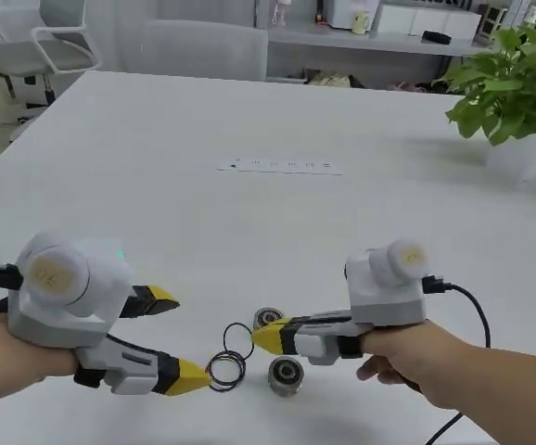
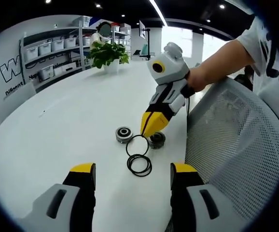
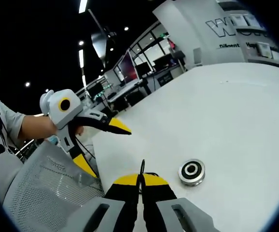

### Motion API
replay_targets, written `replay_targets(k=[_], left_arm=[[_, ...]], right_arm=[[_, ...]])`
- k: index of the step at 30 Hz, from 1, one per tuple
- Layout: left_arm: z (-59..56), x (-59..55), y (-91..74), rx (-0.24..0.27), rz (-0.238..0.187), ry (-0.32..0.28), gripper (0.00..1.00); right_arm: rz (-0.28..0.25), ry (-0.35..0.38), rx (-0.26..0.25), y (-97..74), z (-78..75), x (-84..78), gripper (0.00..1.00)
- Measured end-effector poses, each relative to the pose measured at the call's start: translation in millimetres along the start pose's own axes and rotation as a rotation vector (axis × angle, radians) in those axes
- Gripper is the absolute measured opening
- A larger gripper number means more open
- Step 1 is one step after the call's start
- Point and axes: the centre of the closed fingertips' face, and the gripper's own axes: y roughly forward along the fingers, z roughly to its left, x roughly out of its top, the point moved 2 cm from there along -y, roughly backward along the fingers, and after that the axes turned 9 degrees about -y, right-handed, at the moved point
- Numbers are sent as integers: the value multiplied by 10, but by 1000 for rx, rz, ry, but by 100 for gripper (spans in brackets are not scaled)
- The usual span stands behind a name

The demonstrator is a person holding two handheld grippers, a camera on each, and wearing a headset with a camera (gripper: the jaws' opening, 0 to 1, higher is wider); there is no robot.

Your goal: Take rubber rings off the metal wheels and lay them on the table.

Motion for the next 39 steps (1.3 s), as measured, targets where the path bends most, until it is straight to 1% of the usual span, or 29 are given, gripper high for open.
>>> replay_targets(k=[8,12,16,22,26,30,35,37,39], left_arm=[[10,-53,-47,9,-4,-23,61],[11,-72,-55,12,-3,-28,61],[25,-90,-67,17,-3,-31,61],[58,-117,-91,25,1,-36,61],[70,-109,-102,30,-1,-42,61],[64,-92,-104,31,-3,-41,61],[56,-69,-111,32,-7,-42,61],[51,-62,-116,32,-7,-42,61],[42,-44,-123,30,-12,-53,61]], right_arm=[[64,-5,53,127,129,-133,0],[88,-12,61,176,153,-173,0],[102,-20,37,192,96,-205,0],[105,-35,8,180,29,-215,0],[105,-52,-13,160,-18,-214,7],[103,-66,-25,128,-36,-194,11],[80,-69,-49,63,-65,-120,19],[70,-73,-54,37,-71,-90,20],[59,-77,-63,6,-74,-56,22]])
